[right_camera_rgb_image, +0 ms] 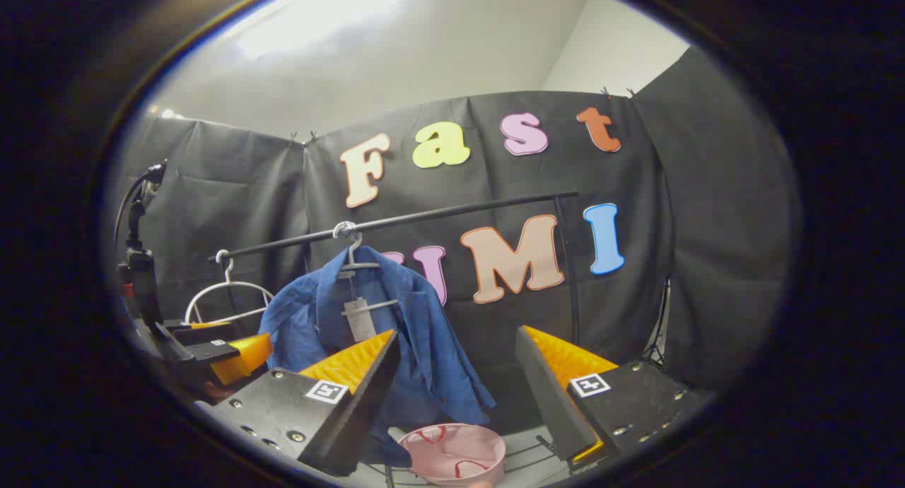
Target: Grasp the clothes on the hanger with both hands and then place them into the laundry hamper below.
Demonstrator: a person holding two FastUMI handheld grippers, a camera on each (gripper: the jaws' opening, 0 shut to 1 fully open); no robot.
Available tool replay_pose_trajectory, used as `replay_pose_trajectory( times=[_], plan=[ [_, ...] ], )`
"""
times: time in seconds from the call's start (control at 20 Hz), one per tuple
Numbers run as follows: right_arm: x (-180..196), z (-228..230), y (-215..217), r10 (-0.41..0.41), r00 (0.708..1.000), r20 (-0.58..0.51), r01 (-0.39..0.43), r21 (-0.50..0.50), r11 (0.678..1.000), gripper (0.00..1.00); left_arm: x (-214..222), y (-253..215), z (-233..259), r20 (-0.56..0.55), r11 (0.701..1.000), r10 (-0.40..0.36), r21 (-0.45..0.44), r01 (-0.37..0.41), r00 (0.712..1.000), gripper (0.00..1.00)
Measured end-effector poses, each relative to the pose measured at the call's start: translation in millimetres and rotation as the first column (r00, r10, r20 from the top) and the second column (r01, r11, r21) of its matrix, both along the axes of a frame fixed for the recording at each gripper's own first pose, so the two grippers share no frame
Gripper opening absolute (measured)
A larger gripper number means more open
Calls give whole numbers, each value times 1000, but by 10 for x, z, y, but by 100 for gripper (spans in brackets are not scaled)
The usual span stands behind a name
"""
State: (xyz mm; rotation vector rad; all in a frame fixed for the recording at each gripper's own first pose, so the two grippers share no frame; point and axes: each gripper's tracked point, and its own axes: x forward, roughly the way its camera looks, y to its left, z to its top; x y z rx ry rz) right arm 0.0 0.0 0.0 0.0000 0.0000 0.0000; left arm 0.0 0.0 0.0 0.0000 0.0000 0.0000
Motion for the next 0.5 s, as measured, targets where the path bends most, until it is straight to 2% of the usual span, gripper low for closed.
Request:
replay_pose_trajectory(
  times=[0.5],
  plan=[
    [127,-222,23,-7,998,-66,2,-70,998,100,227,-271,-96,11,999,-32,25,32,999,99]
  ],
)
